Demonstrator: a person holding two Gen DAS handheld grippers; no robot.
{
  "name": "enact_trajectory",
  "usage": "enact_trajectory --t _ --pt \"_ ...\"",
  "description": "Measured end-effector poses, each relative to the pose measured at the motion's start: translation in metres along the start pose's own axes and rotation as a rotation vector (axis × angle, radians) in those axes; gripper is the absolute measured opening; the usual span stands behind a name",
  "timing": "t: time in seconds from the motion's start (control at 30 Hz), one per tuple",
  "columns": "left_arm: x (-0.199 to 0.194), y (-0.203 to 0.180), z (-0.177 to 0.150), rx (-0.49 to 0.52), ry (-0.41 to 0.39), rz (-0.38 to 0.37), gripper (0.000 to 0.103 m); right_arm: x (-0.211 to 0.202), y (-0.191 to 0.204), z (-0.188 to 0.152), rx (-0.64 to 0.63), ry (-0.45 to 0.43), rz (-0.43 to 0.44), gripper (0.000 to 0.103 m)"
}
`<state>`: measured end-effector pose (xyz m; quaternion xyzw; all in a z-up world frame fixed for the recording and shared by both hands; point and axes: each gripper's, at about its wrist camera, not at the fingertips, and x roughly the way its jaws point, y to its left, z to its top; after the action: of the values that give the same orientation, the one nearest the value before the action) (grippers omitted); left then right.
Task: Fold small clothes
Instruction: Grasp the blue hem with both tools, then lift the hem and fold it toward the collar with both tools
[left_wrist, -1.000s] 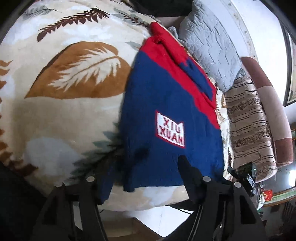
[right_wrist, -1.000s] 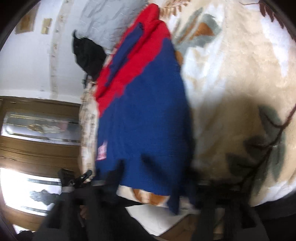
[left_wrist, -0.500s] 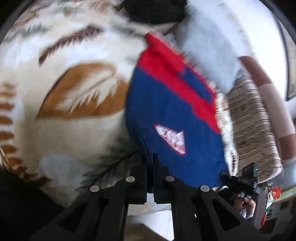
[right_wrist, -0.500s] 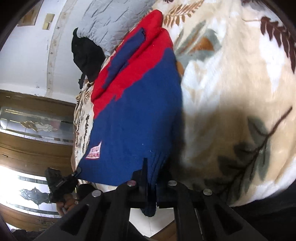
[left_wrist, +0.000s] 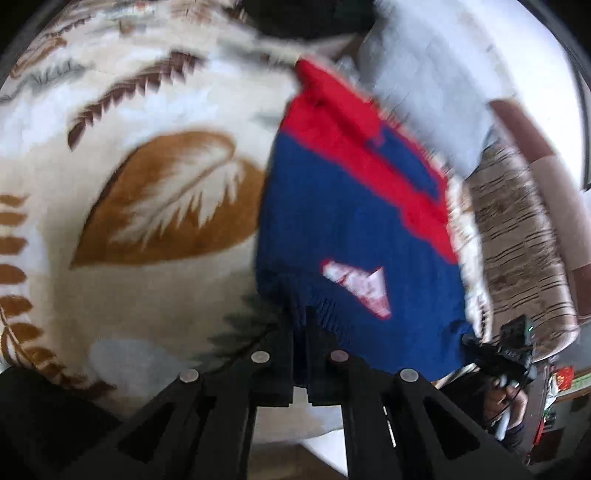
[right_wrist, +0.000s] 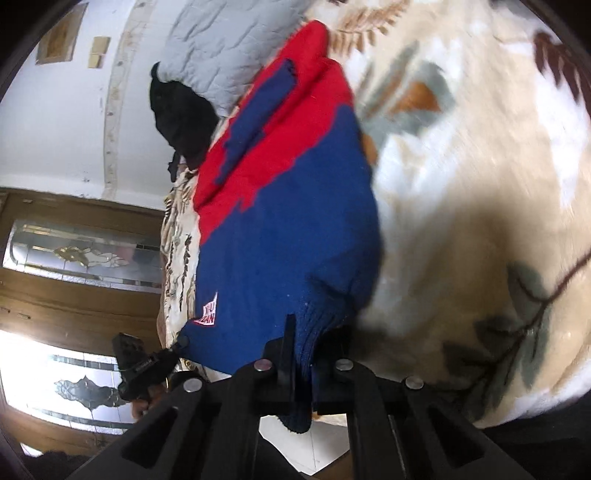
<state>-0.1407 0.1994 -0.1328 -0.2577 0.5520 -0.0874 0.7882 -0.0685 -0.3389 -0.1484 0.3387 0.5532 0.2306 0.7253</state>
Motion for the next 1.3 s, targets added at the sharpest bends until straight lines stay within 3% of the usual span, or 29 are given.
enact_trajectory --t 0.03,0.1,0.23,0.37,0.47,0.5,0.57,0.63,0.67,0.7,0.77,0.83,0.97,1.13,1.23,1.3 --pt "0.008 0.002 0.001 -0.004 0.041 0.020 0.004 0.005 -0.004 0.001 0.014 0.029 -0.011 0.006" --pt "0.003 -0.004 0.010 0.013 0.037 -0.001 0.004 0.008 -0.006 0.006 0.026 0.062 -0.005 0.006" --pt "-0.034 -0.048 0.079 0.118 -0.130 -0.091 0.004 -0.006 0.026 0.043 -0.035 0.011 0.080 0.006" --pt "-0.033 -0.090 0.167 0.187 -0.285 -0.100 0.004 -0.016 0.067 0.129 -0.113 -0.105 0.182 0.006" --pt "0.006 -0.096 0.231 0.146 -0.321 -0.079 0.005 -0.008 0.085 0.213 -0.127 -0.221 0.215 0.008" --pt "0.021 -0.091 0.247 0.125 -0.320 -0.073 0.008 0.003 0.084 0.237 -0.120 -0.235 0.218 0.010" --pt "0.067 -0.084 0.284 0.110 -0.293 -0.030 0.047 0.032 0.074 0.277 -0.117 -0.243 0.139 0.012" --pt "0.098 -0.062 0.304 0.021 -0.252 0.050 0.063 0.057 0.052 0.299 -0.075 -0.254 0.050 0.037" --pt "0.104 -0.059 0.306 -0.002 -0.235 0.058 0.063 0.063 0.038 0.301 -0.027 -0.275 0.008 0.075" --pt "0.103 -0.051 0.308 -0.026 -0.237 0.041 0.063 0.061 0.029 0.299 0.009 -0.313 0.010 0.086" --pt "0.087 -0.042 0.306 -0.023 -0.295 0.041 0.066 0.051 0.020 0.290 0.018 -0.349 0.071 0.086" --pt "0.058 -0.033 0.292 -0.024 -0.359 0.055 0.066 0.029 0.020 0.274 -0.001 -0.395 0.062 0.086" --pt "0.029 -0.021 0.240 -0.027 -0.382 -0.006 0.070 0.007 0.028 0.221 -0.031 -0.390 0.091 0.086" --pt "0.050 -0.017 0.183 -0.069 -0.273 -0.046 0.074 0.025 0.028 0.138 0.036 -0.322 0.074 0.086" --pt "0.077 -0.023 0.177 -0.086 -0.200 -0.016 0.074 0.040 0.024 0.136 0.069 -0.317 0.018 0.086" --pt "0.075 -0.032 0.175 -0.082 -0.242 -0.021 0.074 0.046 0.031 0.141 0.097 -0.315 -0.016 0.086"
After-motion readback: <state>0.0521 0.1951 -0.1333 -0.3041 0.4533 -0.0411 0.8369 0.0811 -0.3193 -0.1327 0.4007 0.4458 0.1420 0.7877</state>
